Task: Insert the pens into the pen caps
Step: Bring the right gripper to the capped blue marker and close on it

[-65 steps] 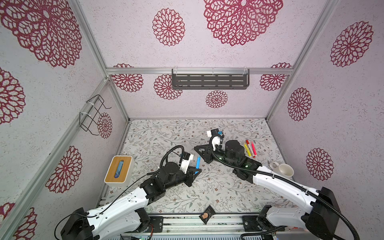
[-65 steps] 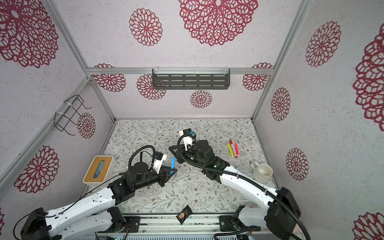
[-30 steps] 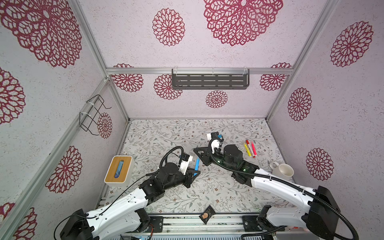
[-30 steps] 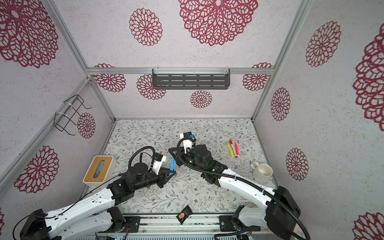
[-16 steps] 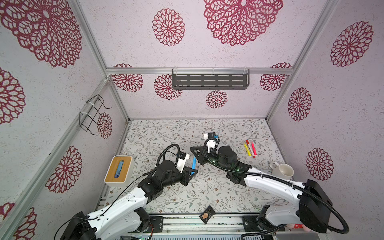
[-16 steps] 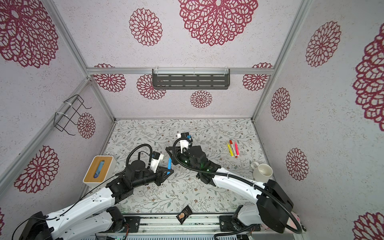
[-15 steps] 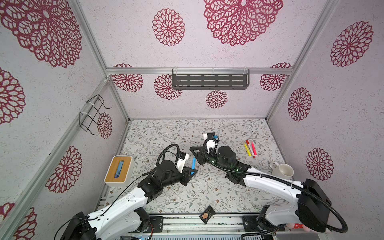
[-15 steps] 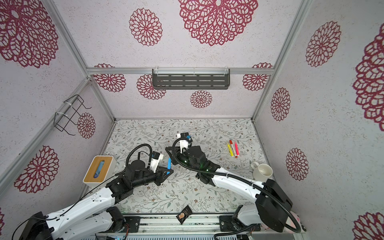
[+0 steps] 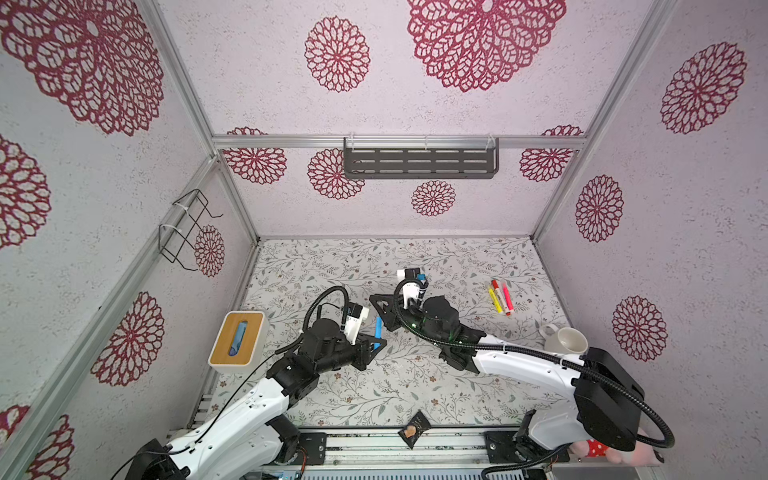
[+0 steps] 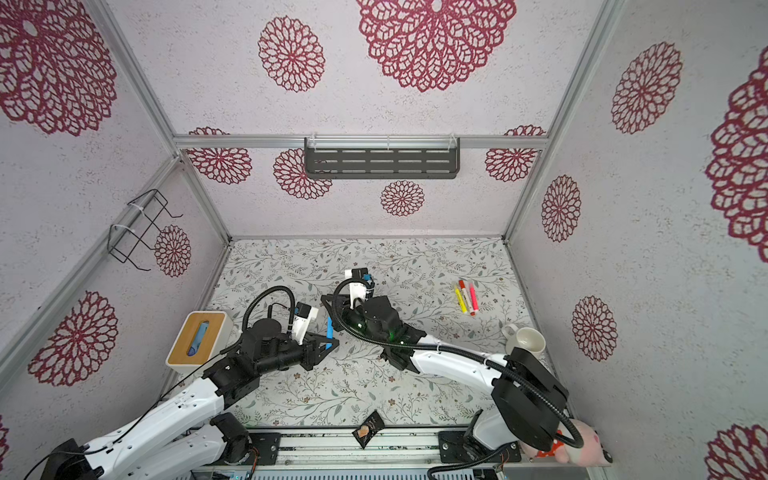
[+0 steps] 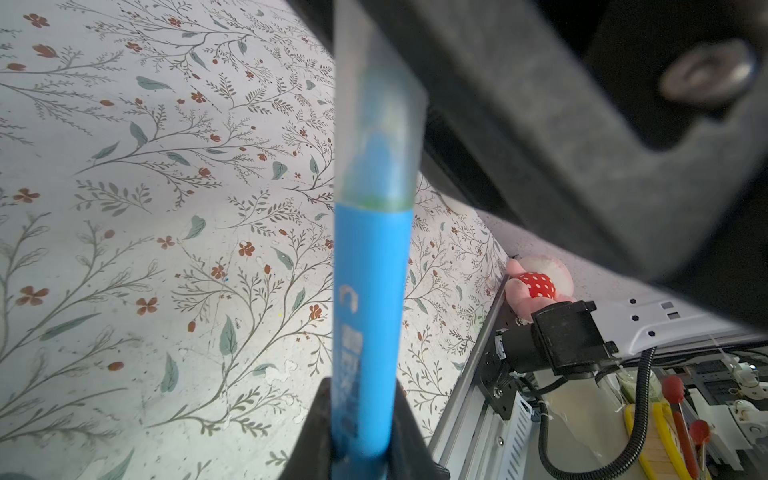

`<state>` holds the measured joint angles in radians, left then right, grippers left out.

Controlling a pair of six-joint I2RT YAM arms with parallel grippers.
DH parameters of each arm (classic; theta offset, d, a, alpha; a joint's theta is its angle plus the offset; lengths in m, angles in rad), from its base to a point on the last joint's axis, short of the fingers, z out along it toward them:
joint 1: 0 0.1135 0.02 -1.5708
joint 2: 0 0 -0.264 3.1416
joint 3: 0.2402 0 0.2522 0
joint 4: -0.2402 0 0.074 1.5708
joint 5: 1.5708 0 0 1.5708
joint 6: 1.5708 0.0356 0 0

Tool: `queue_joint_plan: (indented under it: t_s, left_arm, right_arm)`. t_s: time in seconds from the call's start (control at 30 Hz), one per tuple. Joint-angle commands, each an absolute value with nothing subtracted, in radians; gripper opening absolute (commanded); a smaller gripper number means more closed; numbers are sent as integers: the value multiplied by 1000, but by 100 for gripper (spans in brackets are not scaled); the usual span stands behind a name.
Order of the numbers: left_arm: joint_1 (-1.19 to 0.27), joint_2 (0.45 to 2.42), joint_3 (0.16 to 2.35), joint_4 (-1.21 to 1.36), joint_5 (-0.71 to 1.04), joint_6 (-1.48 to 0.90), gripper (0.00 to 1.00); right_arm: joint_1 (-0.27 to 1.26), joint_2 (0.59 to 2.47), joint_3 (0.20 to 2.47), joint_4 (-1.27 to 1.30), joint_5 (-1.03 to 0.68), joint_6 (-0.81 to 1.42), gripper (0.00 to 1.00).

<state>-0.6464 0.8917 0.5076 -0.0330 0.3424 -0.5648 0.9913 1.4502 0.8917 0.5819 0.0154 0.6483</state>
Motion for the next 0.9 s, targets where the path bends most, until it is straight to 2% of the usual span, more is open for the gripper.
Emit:
queue_joint_plan:
  t_s: [0.0,0.33,0.47,0.53,0.6,0.87]
  left_arm:
    - [-565,843,572,219,184,-599,0]
    - [-544,854,573,186,223,-604,0]
    - [-549,856,535,199,235,-624,0]
    - [-552,843,521,187,225,-624,0]
    - [-556,828,508,171,219,-617,0]
    - [-581,797,471,124,183,-597,0]
  right_arm:
    - [1118,1459,821,377,-200,663,0]
    - [1124,1449,856,351,-176,631,1]
    - [1121,1452,952,244,-141,559,23]
    - [1120,1444,988,195,-107,527,42]
    - [1115,1431,1008,173,-94,500,52]
    - [1097,1347,1000,141,-58,471,55]
